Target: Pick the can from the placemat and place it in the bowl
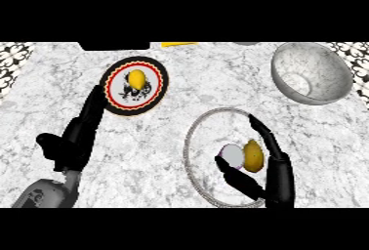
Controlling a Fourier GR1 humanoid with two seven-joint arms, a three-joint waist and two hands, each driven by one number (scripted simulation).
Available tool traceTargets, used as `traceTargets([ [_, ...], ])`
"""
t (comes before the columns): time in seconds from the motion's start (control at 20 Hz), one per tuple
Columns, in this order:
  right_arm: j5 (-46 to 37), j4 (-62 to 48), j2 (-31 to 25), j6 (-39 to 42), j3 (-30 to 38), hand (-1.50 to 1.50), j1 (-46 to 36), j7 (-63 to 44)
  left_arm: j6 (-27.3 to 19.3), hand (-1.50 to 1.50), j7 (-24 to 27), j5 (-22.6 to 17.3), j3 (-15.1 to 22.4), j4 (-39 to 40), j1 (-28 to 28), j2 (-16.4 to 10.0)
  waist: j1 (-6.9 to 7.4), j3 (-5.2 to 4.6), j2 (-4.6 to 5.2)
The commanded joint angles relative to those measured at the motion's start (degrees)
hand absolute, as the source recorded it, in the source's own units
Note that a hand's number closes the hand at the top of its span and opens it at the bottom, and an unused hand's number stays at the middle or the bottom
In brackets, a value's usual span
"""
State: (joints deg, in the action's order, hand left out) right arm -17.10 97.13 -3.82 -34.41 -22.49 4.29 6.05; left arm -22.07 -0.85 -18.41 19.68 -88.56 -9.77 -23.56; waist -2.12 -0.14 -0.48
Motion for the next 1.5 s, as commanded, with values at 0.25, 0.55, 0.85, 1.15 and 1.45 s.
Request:
traceTargets([
  [0.25,-29.08,12.54,2.06,-10.02,-7.11,-1.50,9.89,-17.99,1.90,0.00,1.03,1.29,-0.34,4.70,-2.76,2.34,0.58,-0.15,0.44],
  [0.55,-41.12,25.66,3.78,6.37,-7.44,-1.50,10.46,-38.93,0.58,0.00,-1.43,3.16,0.30,2.26,-2.34,3.55,1.62,0.00,0.42],
  [0.85,-41.85,23.28,3.81,16.51,-9.61,-1.50,2.58,-56.97,2.53,0.00,0.11,3.31,-0.80,2.79,-1.78,3.76,2.32,0.03,0.56],
  [1.15,-34.88,17.26,3.82,23.55,-5.52,-1.50,-4.84,-64.20,5.67,0.00,1.73,3.18,-2.85,2.95,-0.78,3.39,2.48,0.10,0.58],
  [1.45,-31.25,17.04,3.82,21.63,-5.69,-1.50,-0.27,-57.86,5.92,0.00,-4.46,6.29,-5.66,2.16,-2.96,6.70,2.04,0.15,0.46],
])
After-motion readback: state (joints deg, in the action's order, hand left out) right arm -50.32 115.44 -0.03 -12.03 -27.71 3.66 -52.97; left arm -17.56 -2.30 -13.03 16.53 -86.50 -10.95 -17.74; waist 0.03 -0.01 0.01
